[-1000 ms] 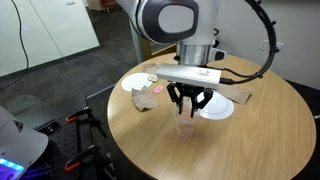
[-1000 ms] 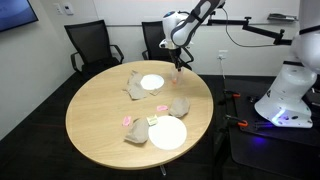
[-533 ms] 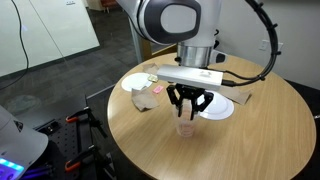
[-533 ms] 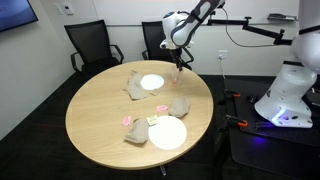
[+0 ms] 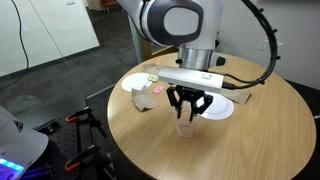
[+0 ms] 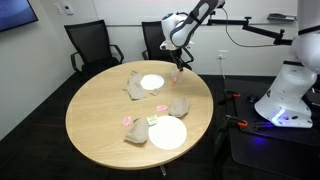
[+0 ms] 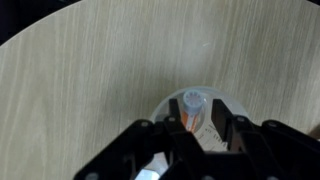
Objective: Remove the orange marker from the clear cup
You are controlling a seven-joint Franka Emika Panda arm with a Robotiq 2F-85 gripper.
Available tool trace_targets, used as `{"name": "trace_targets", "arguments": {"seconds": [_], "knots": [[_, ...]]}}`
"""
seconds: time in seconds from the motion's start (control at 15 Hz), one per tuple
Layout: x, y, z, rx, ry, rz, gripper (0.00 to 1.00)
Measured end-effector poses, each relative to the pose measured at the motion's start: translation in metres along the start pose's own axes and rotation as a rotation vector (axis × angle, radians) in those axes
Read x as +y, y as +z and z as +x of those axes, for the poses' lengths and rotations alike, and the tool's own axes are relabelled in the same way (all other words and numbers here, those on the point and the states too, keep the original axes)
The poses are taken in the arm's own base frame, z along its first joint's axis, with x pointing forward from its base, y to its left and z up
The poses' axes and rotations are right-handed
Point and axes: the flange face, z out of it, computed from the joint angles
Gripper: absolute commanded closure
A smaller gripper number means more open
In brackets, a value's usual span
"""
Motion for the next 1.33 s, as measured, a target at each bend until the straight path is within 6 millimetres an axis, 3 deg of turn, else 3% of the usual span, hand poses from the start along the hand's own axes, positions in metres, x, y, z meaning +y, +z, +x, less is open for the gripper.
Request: {"name": "trace_targets", "arguments": {"seconds": [0.07,0.27,0.4,0.87,1.07,1.33], "knots": [[0.0,0.001,0.0,-0.004,0.0,0.003,0.85],[0.002,0.004,0.002,-0.011,-0.001,0.008,1.0],[0.003,0.005,0.003,-0.015,-0.001,0.01,0.95],[0.004,-0.002,0.004,-0.039,0.003,0.007,0.95],[0.001,-0.018,-0.002,-0.081,0.016,0.002,0.95],[-0.004,-0.053,-0.011,-0.103,0.047,-0.023,0.95]]}}
